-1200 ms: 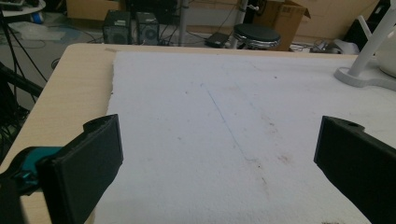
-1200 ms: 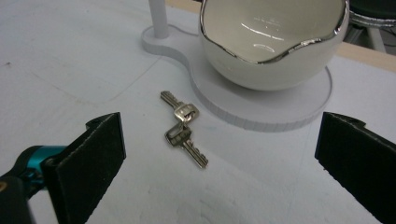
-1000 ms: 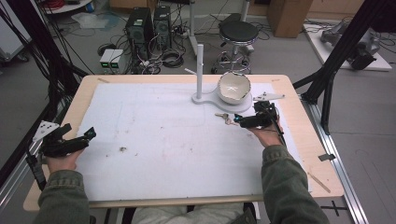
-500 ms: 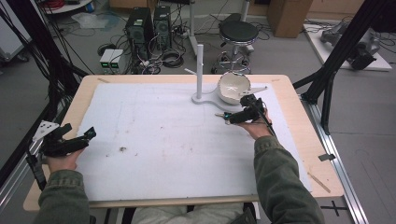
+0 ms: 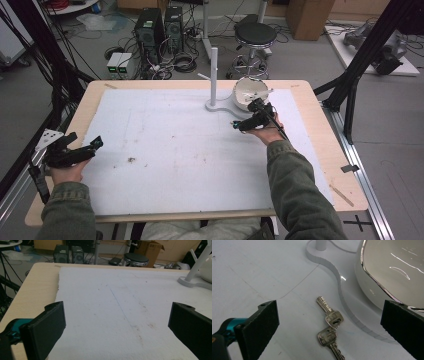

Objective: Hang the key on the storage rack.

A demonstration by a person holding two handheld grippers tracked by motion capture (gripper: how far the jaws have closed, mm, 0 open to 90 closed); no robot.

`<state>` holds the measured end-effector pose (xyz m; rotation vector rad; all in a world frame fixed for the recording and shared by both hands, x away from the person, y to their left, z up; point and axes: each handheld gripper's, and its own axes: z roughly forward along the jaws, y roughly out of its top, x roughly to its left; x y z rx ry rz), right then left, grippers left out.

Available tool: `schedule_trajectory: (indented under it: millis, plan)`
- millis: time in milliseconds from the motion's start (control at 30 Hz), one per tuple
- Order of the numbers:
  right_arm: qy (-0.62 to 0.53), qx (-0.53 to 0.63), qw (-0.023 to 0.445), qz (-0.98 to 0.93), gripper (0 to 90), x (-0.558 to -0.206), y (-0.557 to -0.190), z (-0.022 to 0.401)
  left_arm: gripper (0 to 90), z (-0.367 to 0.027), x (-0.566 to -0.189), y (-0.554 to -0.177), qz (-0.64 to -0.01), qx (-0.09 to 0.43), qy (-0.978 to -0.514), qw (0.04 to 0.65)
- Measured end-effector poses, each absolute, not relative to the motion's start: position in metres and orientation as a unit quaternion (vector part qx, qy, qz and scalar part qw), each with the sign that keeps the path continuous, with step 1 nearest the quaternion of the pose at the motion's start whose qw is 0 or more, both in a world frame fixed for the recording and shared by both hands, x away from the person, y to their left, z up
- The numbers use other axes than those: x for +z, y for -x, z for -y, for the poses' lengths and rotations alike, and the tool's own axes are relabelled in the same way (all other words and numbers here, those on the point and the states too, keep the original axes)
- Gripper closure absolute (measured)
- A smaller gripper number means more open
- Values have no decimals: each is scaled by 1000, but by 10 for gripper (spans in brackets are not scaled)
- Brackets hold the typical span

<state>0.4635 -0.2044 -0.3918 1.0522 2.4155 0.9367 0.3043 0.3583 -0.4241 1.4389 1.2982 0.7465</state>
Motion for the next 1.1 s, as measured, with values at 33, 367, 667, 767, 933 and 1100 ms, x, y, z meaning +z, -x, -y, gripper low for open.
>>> schedule_trajectory:
  millis: [33,367,667,767,933,1100]
  plan:
    - [-369,328,170,-853,7,-392,-464,203,17,-358,-424,-304,-539,310,-596,508]
    - [-356,305,151,-870,8,-396,-476,190,17,-359,-425,-305,-539,309,-597,507]
    - [-322,277,112,-898,40,-405,-485,174,17,-359,-425,-305,-539,310,-597,507]
    - [-316,267,98,-905,55,-406,-488,169,17,-359,-425,-305,-539,311,-597,506]
    - [-309,253,79,-914,156,-410,-494,169,17,-359,-425,-306,-538,311,-598,506]
    - [-306,247,75,-916,229,-416,-499,173,17,-358,-426,-307,-537,309,-601,505]
